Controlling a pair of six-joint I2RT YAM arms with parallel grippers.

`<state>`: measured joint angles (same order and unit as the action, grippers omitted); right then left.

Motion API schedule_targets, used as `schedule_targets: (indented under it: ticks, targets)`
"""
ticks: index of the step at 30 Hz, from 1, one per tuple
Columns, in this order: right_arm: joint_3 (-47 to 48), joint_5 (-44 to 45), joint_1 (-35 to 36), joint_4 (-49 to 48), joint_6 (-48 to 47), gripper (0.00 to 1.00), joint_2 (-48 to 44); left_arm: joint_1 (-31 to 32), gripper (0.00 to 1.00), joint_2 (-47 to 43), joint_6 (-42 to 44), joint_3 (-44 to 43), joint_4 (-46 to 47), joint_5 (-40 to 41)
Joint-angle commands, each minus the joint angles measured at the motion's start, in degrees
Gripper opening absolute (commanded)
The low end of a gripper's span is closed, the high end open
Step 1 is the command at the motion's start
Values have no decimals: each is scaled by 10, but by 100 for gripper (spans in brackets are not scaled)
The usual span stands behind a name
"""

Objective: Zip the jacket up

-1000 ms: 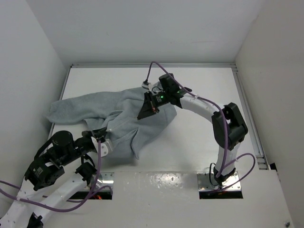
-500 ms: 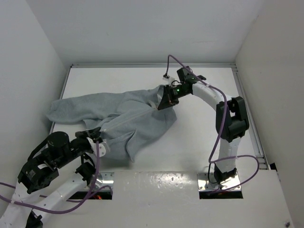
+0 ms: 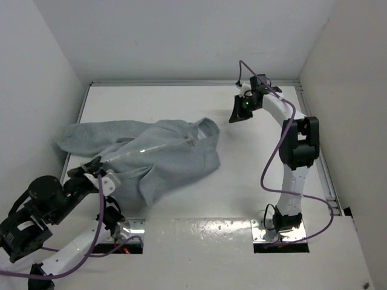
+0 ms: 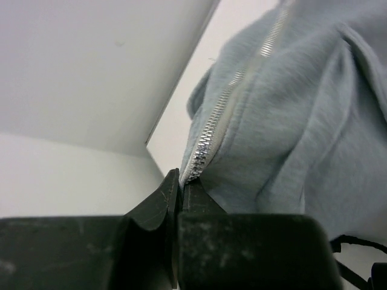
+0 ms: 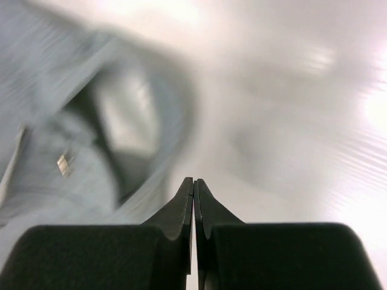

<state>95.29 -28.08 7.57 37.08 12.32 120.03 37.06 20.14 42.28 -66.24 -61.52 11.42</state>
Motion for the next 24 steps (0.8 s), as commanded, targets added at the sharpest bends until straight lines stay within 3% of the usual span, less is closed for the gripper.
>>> schedule_targets:
  ticks: [1,3,6,7,9,10,12,13,14,17,18,21,22,24]
  targets:
    - [-16,69,10,-16,-30,0,-37,8,0,2,-39,-29,18,87]
    - [-16,59,-5,-10,-33,0,-37,16,0,-10,-39,-29,18,95]
    - [-37,-62,-22,-55,8,0,-48,16,0,-15,-39,-17,-5,60]
    - [-41,-168,-24,-63,18,1,-52,16,0,-15,-44,-17,-5,48]
    - [-60,-230,-7,-108,63,22,-64,16,2,-15,-49,14,-20,23]
    - [-65,-286,1,-117,75,31,-69,16,26,-7,-49,25,-35,6]
    - [-97,-300,38,-129,91,46,-83,16,51,2,-75,59,-27,22]
    - [-115,-306,47,-125,90,50,-107,16,76,2,-90,66,-10,59]
    - [-125,-305,67,-110,76,52,-116,21,84,9,-104,66,-2,82]
    - [-187,-279,98,-99,72,56,-192,41,100,24,-149,36,40,132]
    - [-231,-263,108,-99,73,61,-206,41,100,31,-156,23,40,132]
    - [-292,-214,113,-115,82,72,-273,36,100,73,-191,-6,48,72]
    - [-301,-198,111,-112,85,74,-303,35,100,87,-199,-6,37,3]
    - [-317,-183,103,-106,86,76,-319,35,100,121,-250,-13,28,-58]
